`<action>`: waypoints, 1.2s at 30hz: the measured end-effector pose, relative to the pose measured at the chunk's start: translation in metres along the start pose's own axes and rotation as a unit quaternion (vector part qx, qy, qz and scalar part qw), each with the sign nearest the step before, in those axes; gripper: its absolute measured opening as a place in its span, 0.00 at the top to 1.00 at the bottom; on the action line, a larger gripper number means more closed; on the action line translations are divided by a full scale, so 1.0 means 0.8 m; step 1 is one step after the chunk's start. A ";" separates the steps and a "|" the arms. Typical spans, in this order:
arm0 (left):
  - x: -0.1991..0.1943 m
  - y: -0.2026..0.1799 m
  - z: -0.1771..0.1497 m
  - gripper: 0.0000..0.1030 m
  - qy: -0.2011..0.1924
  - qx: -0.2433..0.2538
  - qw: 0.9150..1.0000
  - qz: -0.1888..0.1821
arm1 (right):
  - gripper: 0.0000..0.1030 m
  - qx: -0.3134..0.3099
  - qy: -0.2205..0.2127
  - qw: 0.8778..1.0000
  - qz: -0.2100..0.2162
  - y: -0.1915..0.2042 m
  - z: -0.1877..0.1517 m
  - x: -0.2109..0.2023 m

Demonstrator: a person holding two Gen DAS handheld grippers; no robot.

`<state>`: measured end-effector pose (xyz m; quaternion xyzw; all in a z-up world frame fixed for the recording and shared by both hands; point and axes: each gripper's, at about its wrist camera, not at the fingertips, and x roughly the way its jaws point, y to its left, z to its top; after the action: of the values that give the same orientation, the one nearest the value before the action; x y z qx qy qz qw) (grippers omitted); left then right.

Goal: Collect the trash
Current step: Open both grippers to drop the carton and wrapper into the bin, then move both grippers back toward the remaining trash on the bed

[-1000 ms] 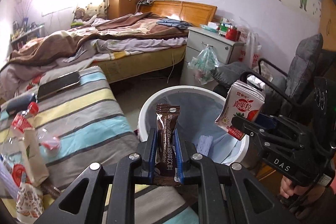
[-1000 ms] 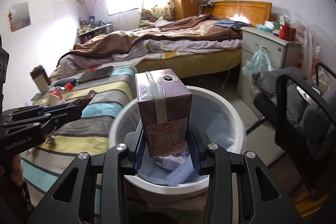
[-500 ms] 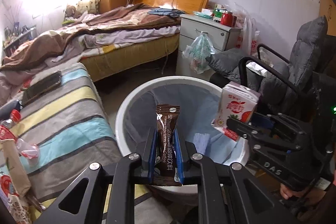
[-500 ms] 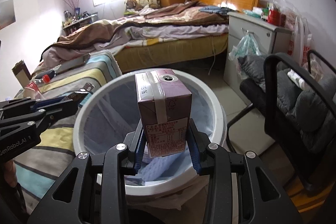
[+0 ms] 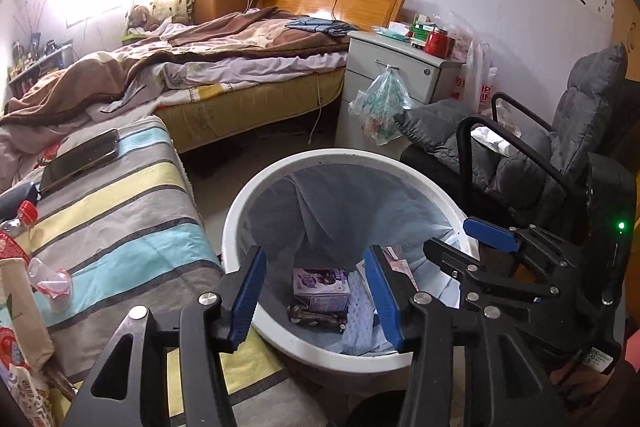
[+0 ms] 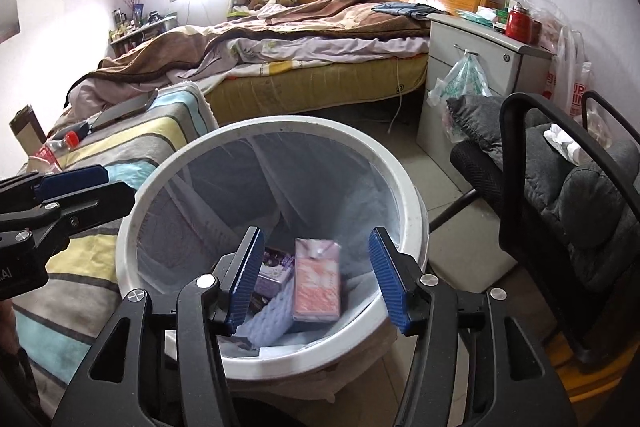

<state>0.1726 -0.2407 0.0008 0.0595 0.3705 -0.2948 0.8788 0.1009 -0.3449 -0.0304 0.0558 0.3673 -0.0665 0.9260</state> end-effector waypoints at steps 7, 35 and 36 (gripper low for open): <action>-0.025 0.014 -0.007 0.50 -0.011 -0.009 1.000 0.009 | 0.45 0.001 -0.010 1.000 0.005 0.011 0.001 -0.010; -0.181 0.159 -0.107 0.50 -0.057 -0.102 0.985 0.124 | 0.45 -0.042 -0.042 0.994 0.093 0.127 -0.004 -0.033; -0.184 0.164 -0.109 0.50 -0.056 -0.103 0.984 0.130 | 0.45 -0.044 -0.042 0.993 0.096 0.132 -0.004 -0.033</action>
<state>0.1117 -0.0353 0.0240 -0.0006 0.3385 -0.1408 0.9304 0.0969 -0.2385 -0.0086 0.0472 0.3236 0.0371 0.9443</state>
